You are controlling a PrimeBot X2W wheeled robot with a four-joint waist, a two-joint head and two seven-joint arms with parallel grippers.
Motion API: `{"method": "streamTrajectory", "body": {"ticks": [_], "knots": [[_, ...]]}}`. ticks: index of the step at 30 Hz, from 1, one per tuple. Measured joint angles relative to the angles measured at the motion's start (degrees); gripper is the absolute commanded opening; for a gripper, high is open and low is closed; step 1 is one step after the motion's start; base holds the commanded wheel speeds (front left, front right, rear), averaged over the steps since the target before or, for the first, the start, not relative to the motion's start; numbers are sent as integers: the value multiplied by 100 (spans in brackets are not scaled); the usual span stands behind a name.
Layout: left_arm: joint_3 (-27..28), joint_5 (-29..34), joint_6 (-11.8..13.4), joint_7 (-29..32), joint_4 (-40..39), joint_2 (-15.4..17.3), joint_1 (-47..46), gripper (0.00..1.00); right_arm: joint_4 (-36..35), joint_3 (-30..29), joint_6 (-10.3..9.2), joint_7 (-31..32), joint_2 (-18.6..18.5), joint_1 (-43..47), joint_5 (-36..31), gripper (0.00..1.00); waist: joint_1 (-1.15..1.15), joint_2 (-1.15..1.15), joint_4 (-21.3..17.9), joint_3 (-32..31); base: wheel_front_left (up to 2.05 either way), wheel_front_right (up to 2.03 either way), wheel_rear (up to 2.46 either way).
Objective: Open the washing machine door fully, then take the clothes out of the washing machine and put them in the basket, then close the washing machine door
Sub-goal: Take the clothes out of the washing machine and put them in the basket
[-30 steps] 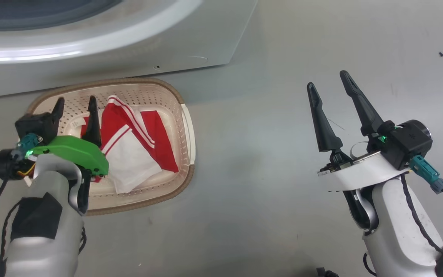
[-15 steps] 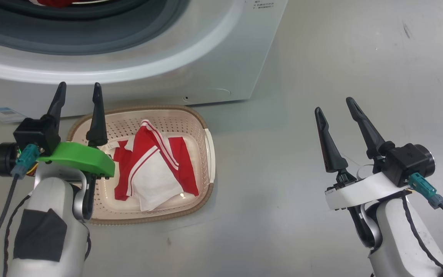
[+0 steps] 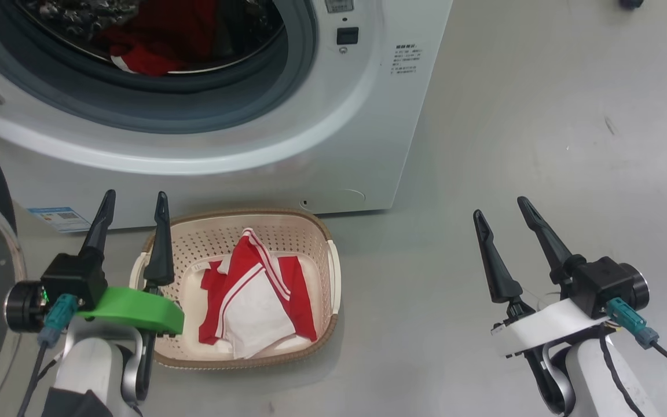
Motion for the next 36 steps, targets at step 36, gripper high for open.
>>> {"method": "streamTrajectory", "body": {"ticks": [36], "knots": [[-189,112,227,0,-1321,1,2067,100,-93,-62,0,1,48,811,0,100,0,0,108,-854,0,0,0]]}}
